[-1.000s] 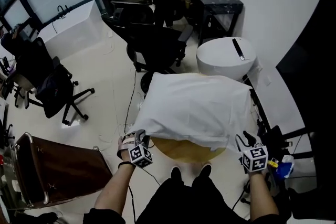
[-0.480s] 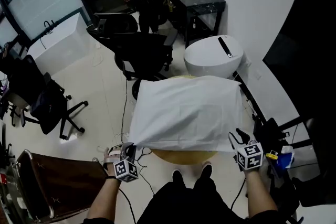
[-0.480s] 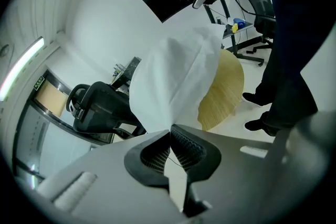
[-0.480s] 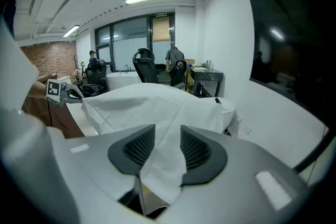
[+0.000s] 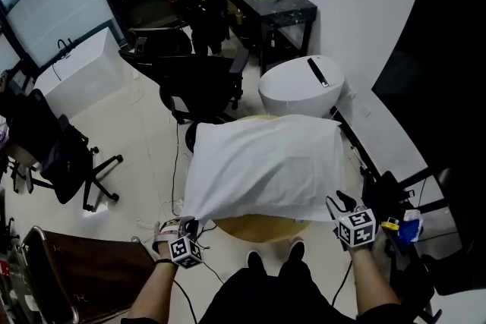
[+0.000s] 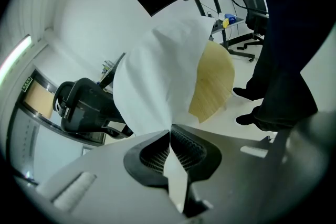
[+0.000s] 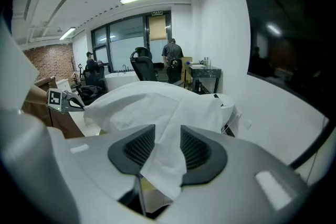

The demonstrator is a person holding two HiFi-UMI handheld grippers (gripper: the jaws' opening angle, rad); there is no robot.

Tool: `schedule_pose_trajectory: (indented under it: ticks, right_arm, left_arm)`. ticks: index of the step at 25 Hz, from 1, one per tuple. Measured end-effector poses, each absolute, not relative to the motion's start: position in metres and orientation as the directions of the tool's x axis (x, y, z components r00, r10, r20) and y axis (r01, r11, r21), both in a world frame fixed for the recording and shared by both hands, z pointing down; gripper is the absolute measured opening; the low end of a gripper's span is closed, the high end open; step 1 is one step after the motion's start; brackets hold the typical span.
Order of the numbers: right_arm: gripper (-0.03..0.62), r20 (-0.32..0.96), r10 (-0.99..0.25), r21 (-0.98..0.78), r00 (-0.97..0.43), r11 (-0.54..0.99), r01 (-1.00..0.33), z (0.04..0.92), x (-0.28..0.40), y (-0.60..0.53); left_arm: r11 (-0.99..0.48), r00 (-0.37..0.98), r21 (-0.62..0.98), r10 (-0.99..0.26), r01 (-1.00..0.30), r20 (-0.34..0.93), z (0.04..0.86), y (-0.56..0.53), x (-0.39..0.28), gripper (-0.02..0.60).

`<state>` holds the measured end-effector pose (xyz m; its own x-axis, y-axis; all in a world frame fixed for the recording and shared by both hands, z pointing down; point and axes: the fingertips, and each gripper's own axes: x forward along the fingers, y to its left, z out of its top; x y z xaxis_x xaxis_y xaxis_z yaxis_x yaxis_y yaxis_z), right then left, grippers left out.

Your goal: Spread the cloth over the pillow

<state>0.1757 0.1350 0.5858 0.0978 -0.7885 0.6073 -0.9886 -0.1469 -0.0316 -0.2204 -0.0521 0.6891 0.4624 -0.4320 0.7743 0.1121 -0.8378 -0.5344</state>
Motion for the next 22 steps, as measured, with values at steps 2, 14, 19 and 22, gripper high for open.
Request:
schedule_pose_trajectory:
  ticks: [2, 14, 19, 22]
  right_arm:
    - [0.161, 0.606, -0.789, -0.033, 0.099, -0.149, -0.988, 0.584, 0.177, 0.137]
    - [0.158, 0.528, -0.843, -0.085, 0.108, -0.179, -0.98, 0.546, 0.182, 0.139]
    - [0.153, 0.53, -0.84, -0.078, 0.117, -0.186, -0.979, 0.545, 0.184, 0.138]
    - [0.161, 0.612, -0.781, -0.024, 0.121, -0.172, -0.985, 0.58, 0.187, 0.149]
  left_arm:
    - [-0.853, 0.451, -0.512, -0.419, 0.101, 0.788, 0.696, -0.058, -0.219, 0.007]
    - [-0.928, 0.644, -0.297, -0.369, -0.223, 0.67, 0.626, -0.075, -0.208, 0.192]
    - [-0.948, 0.787, -0.224, -0.313, -0.225, 0.532, 0.576, -0.055, -0.181, 0.192]
    - [-0.944, 0.797, -0.272, -0.309, -0.189, 0.518, 0.566, -0.047, -0.168, 0.192]
